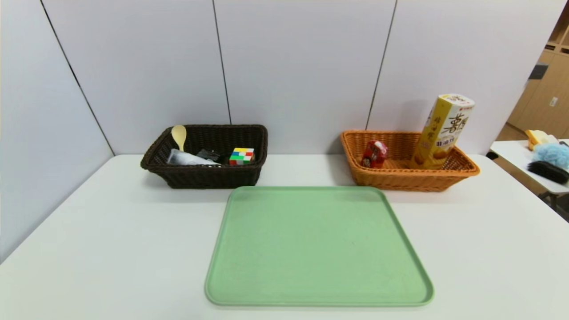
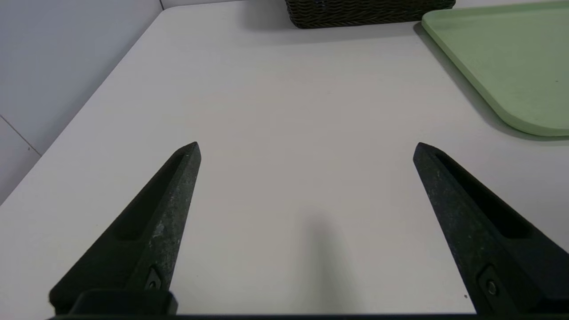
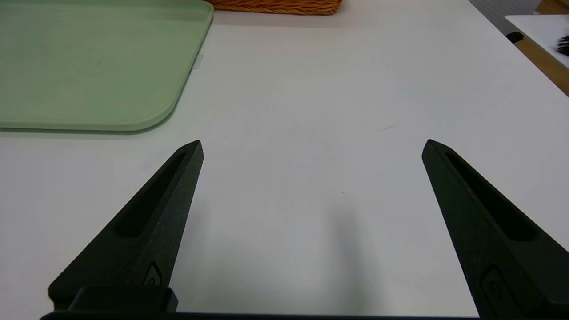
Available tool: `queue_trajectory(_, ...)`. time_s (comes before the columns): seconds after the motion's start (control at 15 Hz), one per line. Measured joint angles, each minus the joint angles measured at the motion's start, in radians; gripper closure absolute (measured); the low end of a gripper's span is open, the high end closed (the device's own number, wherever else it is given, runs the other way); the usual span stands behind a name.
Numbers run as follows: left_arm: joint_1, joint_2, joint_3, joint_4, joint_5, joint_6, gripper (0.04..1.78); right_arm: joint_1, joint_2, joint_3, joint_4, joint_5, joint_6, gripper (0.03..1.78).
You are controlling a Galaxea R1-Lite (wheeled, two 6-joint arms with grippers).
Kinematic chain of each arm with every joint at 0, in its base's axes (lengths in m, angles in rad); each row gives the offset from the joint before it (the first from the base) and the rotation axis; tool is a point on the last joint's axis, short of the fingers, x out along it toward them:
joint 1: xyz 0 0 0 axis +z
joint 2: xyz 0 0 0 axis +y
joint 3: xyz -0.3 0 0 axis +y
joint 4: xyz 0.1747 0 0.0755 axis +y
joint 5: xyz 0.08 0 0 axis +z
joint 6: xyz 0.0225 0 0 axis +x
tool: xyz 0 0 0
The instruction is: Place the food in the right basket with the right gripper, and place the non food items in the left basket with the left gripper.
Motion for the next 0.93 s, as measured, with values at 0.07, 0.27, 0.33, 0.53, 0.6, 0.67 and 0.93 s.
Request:
queue_trajectory(0.07,0.000,0.000,0.000,0.001,0.000,0.005,0.13,-0.001,0.000,0.005,0.001,0.003,-0.010,0.11)
queue_trajectory(0.27,0.000,0.000,0.000,-0.005,-0.001,-0.024,0.13,0.001,0.006,0.007,0.010,0.023,-0.008,0.11)
queue_trajectory(0.33,0.000,0.000,0.000,-0.005,-0.001,-0.040,0.13,0.001,0.009,0.007,0.007,0.020,0.014,0.11)
queue_trajectory(0.53,-0.001,0.000,0.000,-0.006,0.000,-0.046,0.13,0.001,0.003,0.007,0.002,0.014,0.027,0.11)
queue_trajectory(0.6,-0.001,0.000,0.000,-0.006,-0.001,-0.047,0.13,0.001,0.003,0.007,0.002,0.012,0.028,0.11)
queue_trajectory(0.67,-0.001,0.000,0.000,-0.006,-0.001,-0.047,0.13,0.001,0.001,0.009,-0.003,0.009,0.029,0.11)
queue_trajectory(0.93,-0.001,0.000,0.000,-0.006,0.000,-0.047,0.13,0.001,0.000,0.013,-0.018,0.008,0.030,0.11)
